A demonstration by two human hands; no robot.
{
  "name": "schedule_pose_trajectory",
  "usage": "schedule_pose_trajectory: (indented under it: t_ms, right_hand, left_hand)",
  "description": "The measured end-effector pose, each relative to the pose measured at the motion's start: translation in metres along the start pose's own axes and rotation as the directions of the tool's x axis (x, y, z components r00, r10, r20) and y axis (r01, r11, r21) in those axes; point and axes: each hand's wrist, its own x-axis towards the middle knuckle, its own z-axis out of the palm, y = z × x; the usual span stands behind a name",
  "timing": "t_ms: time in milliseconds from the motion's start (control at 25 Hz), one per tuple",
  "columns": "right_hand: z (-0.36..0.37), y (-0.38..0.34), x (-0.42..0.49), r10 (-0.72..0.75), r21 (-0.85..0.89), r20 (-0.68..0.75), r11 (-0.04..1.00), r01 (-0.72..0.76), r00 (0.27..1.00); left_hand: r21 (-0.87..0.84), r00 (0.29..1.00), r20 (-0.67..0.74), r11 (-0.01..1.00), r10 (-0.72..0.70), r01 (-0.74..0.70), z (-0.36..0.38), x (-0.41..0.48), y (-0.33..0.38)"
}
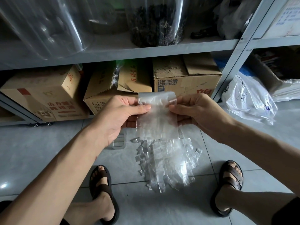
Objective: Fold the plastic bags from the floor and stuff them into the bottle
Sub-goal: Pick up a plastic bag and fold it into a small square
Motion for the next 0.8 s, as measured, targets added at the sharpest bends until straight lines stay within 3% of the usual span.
schedule_pose_trajectory:
  t_ms: [480, 800]
  right_hand:
    - [-0.0036, -0.0030, 0.0034, -0.006, 0.217, 0.009, 0.976, 0.004, 1.000]
    - [-0.0087, 0.0002, 0.0051, -0.001, 0.196, 0.002, 0.981, 0.001, 1.000]
  left_hand:
    - [-0.080, 0.997, 0.082, 0.997, -0.002, 0.008, -0.0028, -0.0011, 0.0043]
    - [-0.140, 0.989, 0.138, 0.988, -0.046, 0.066, -0.0065, 0.0021, 0.0011]
